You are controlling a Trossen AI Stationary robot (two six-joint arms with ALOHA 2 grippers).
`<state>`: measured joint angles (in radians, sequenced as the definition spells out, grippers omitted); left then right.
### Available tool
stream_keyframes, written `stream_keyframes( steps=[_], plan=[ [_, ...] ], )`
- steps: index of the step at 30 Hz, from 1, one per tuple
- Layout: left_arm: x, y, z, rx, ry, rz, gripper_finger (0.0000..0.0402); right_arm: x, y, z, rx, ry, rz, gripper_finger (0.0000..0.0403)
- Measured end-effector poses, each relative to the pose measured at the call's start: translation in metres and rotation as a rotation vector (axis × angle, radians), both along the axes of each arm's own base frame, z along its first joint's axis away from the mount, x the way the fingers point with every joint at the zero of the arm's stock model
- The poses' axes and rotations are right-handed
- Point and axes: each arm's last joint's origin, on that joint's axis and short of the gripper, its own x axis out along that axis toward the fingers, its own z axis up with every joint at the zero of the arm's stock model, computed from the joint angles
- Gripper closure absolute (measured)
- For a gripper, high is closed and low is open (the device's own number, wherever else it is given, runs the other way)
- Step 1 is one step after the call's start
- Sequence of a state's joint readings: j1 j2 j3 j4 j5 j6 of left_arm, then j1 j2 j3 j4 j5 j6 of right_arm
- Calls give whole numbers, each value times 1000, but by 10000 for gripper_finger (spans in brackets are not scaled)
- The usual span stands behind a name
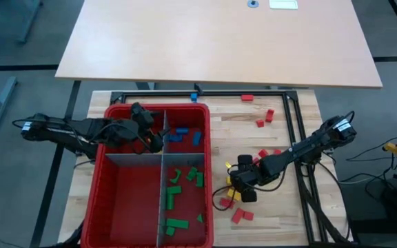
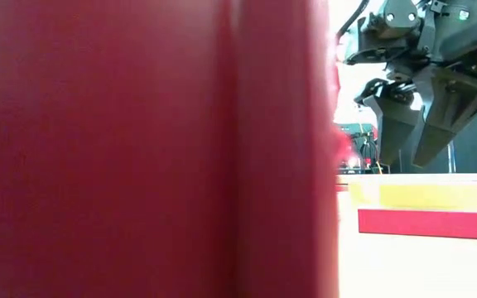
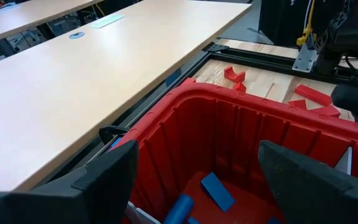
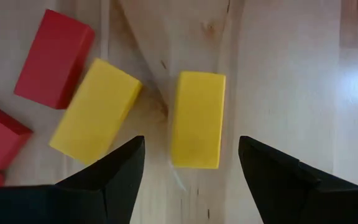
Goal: Sort blocks
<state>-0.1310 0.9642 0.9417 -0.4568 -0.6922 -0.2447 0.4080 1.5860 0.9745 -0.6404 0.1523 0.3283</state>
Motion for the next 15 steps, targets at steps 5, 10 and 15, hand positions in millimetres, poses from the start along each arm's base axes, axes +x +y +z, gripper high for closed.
stream_keyframes(
  steps=[5,10,15],
  plan=[
    [0,0,0,0,0,0,86,3,0,0,11,-20,-4,151],
    [0,0,0,0,0,0,86,10,-1,-10,10,-19,-20,150],
    [0,0,0,-2,0,0,86,16,-4,-29,-13,43,-35,162]
  ],
)
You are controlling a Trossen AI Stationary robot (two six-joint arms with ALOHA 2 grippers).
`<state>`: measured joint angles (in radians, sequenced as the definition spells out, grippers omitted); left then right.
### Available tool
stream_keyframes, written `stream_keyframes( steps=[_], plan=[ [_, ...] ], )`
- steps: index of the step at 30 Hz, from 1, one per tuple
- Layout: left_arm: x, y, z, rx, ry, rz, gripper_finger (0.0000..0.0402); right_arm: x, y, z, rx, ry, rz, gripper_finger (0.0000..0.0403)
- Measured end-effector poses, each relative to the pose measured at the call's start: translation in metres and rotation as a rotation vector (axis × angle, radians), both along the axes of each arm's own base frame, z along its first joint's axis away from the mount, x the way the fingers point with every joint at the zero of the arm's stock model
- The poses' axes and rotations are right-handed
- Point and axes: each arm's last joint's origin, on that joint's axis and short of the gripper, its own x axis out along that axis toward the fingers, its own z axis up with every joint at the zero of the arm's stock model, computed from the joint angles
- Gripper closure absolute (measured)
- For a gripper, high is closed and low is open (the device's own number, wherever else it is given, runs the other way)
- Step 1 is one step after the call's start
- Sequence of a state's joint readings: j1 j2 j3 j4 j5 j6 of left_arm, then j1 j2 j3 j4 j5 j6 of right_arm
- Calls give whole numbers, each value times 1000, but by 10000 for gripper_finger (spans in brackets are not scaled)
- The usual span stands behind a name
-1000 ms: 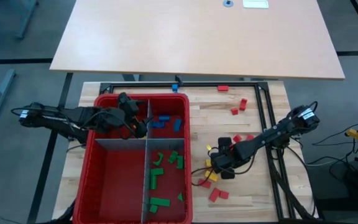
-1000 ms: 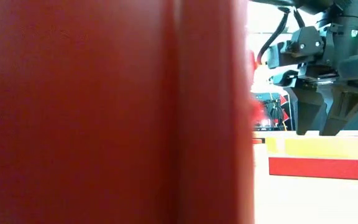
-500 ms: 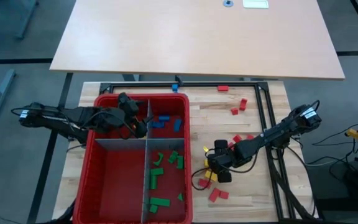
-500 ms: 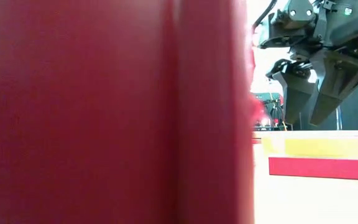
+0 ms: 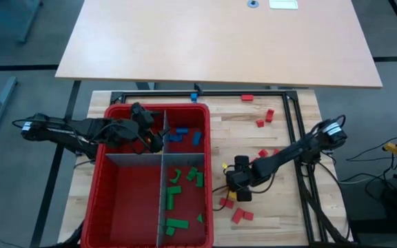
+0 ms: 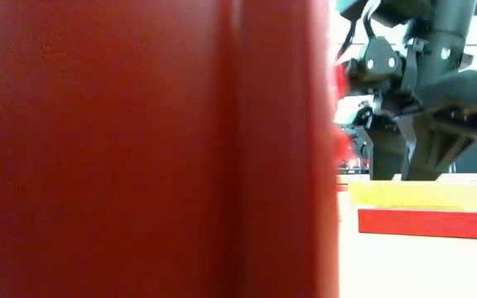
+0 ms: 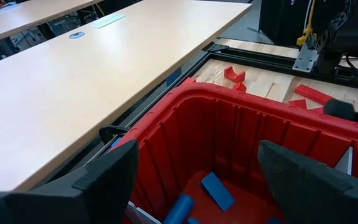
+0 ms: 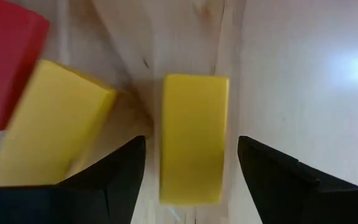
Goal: Sort blocks
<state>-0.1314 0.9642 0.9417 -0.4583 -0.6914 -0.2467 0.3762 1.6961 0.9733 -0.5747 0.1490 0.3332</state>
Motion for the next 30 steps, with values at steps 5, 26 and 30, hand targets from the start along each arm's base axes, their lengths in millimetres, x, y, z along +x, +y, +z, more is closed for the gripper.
stream_keyframes(
  steps=[5,26,30],
  plan=[
    [0,0,0,-2,0,0,86,2,0,-11,-11,36,-15,183],
    [0,-1,0,-17,-1,-27,86,-25,-12,47,-29,-103,-201,291],
    [1,-2,1,-14,-4,-45,86,-34,-17,73,-63,-238,-242,291]
  ],
)
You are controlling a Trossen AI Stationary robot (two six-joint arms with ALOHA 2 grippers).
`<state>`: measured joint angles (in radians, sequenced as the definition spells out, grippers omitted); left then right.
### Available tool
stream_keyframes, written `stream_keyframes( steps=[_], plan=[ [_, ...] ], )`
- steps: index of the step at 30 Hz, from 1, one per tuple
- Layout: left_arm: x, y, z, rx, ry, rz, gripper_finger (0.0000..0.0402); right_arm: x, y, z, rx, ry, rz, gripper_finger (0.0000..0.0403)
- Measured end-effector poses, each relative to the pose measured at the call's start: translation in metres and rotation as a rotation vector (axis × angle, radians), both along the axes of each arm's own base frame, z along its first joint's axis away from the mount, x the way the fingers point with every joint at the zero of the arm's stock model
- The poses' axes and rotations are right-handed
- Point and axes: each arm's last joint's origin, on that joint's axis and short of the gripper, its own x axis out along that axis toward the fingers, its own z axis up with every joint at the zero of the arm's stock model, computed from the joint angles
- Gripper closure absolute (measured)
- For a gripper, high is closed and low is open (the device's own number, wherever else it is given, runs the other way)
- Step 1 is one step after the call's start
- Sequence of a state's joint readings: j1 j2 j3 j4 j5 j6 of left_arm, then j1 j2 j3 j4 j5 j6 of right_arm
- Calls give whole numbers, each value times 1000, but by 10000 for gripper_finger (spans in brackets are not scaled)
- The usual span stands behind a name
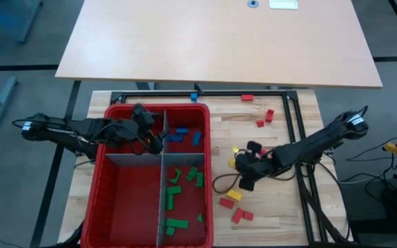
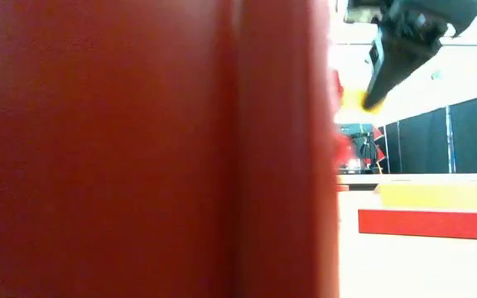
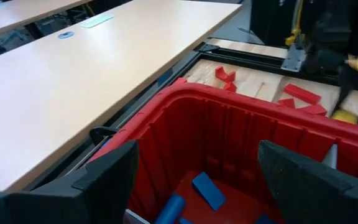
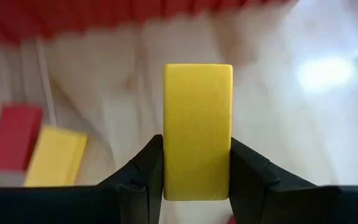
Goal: Sort blocks
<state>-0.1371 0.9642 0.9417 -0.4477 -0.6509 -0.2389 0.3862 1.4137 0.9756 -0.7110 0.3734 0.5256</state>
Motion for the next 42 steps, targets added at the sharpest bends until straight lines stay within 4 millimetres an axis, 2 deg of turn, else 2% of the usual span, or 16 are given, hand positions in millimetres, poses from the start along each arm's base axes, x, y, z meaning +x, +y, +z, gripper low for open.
stream_keyframes(
  steps=[8,15,21,27,31,42],
  plan=[
    [7,-4,5,-2,-83,-150,86,-16,-11,50,-81,-278,-36,291],
    [18,-12,-1,59,-298,-394,86,0,-5,84,-133,-598,112,291],
    [18,-15,-15,83,-505,-524,86,9,-3,101,-189,-765,157,291],
    [29,-20,-27,93,-645,-619,86,17,-8,109,-191,-861,163,291],
    [47,-22,-33,89,-598,-624,86,27,-11,109,-163,-915,181,291],
    [105,-28,-31,132,-527,-648,86,47,-14,97,-142,-937,211,291]
  ],
)
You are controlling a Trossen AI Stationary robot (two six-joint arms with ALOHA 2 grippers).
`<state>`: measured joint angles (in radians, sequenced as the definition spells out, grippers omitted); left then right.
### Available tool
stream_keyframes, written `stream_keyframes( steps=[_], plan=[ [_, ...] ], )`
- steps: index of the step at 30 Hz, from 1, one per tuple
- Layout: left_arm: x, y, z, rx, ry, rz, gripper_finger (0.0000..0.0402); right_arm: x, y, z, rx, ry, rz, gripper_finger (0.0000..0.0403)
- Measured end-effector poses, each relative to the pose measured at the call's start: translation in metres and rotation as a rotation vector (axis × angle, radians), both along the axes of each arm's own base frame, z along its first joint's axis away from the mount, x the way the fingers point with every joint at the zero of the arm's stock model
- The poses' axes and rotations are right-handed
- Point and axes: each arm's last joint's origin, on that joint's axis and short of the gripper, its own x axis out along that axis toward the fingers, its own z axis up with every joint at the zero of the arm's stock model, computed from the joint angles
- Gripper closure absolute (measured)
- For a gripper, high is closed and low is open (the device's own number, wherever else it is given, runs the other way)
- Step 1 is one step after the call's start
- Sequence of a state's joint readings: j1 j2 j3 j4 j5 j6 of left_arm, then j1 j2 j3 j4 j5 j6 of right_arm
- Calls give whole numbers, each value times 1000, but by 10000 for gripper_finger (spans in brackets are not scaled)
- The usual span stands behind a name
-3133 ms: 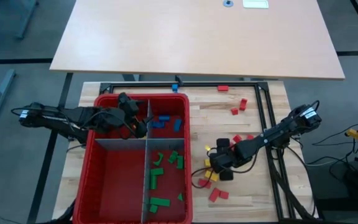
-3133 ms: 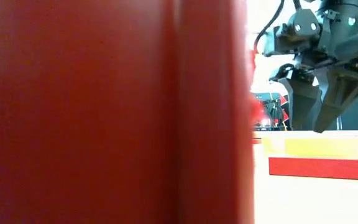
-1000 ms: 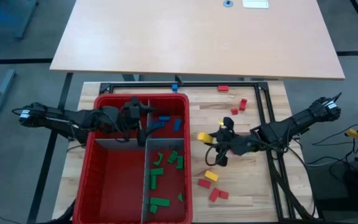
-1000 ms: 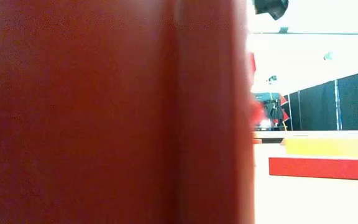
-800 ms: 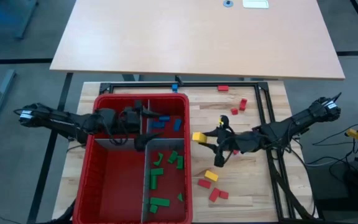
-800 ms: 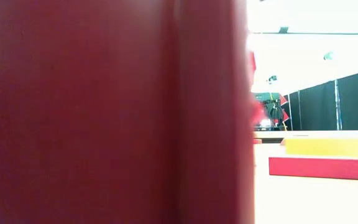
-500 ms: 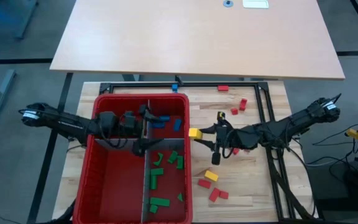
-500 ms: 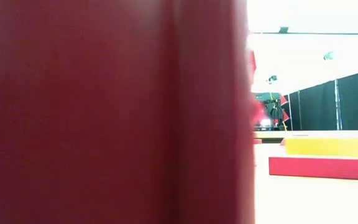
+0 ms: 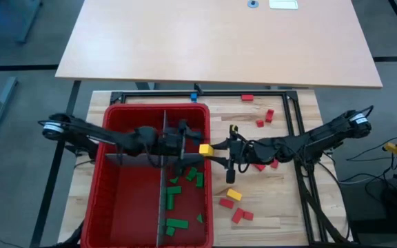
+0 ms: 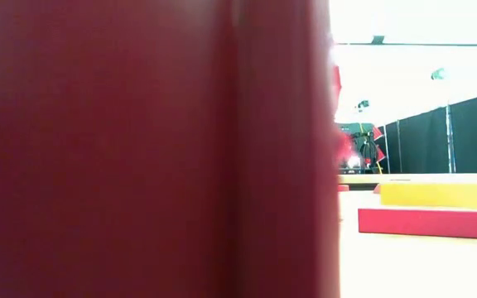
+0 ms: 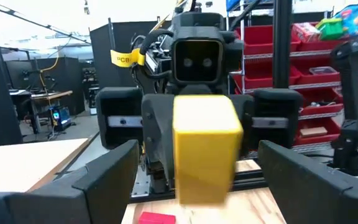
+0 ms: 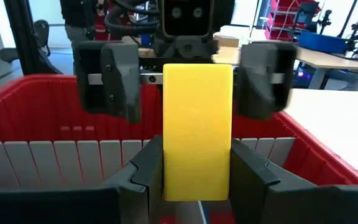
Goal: Sort blocks
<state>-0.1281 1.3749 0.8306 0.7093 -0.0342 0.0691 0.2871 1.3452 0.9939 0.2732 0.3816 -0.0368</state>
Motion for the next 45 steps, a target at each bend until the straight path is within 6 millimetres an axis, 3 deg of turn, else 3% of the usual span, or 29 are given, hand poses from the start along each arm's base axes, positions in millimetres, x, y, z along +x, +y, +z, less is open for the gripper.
stream_keyframes(
  steps=[10,13,17,25,30,34,38,45],
  plan=[
    [27,1,3,17,3,15,98,2,1,-4,-3,18,0,291],
    [28,0,3,18,7,13,149,3,1,-4,-3,18,0,291],
    [28,0,2,20,21,6,284,2,0,-5,-12,26,-5,291],
    [19,1,6,35,83,19,291,3,0,-6,-13,27,-4,275],
    [-6,6,20,80,178,145,291,1,1,-1,8,3,7,176],
    [-39,9,33,98,276,270,291,0,1,-3,2,18,5,126],
    [-76,15,41,51,376,426,291,-3,0,0,5,19,0,106],
    [-124,26,29,-89,551,702,291,-3,0,-2,-1,36,-2,120]
  ],
)
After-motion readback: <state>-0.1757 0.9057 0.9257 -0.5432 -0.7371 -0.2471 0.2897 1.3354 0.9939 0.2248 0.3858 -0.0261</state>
